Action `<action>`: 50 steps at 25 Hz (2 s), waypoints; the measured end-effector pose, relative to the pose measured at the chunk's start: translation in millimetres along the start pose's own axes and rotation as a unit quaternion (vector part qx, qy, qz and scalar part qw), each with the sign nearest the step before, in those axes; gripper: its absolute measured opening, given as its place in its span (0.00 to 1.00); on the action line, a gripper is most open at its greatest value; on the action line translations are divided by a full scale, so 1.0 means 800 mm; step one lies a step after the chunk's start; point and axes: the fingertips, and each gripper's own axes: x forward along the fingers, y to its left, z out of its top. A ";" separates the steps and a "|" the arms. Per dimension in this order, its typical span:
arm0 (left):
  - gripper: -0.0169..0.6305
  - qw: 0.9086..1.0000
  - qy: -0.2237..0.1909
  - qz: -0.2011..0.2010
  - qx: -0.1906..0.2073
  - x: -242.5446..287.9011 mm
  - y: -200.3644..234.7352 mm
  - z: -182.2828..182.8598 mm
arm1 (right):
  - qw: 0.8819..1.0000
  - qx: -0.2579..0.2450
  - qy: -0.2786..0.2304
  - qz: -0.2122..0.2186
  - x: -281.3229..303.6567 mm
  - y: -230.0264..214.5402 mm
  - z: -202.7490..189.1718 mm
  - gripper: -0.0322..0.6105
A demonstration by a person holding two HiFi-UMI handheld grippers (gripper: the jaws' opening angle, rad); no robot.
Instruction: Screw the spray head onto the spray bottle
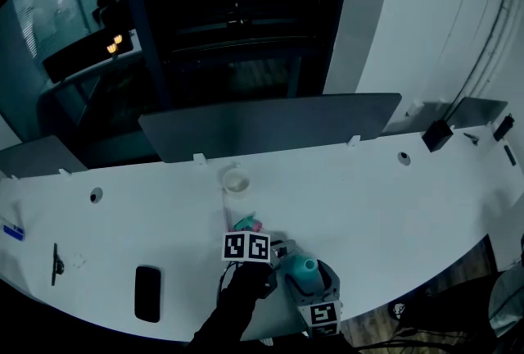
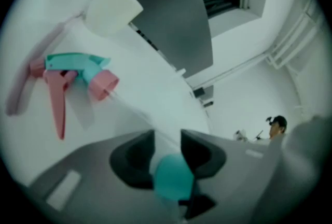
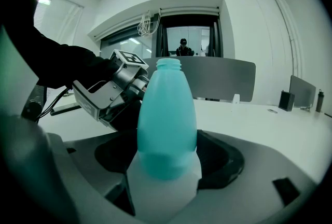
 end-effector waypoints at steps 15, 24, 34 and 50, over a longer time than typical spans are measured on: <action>0.05 0.964 0.149 0.066 0.211 -0.106 0.023 -0.064 | 1.000 -0.004 0.000 -0.003 0.004 -0.005 0.002 0.62; 0.06 0.921 0.307 0.062 0.231 -0.163 0.047 -0.168 | 1.000 -0.021 0.002 -0.011 0.013 0.004 0.007 0.62; 0.10 0.886 0.365 0.097 0.269 -0.168 0.059 -0.191 | 0.999 -0.026 0.003 -0.018 0.014 0.010 0.007 0.62; 0.45 0.954 0.122 0.123 0.243 -0.136 0.015 -0.060 | 0.999 -0.033 0.005 -0.019 0.010 0.012 0.007 0.62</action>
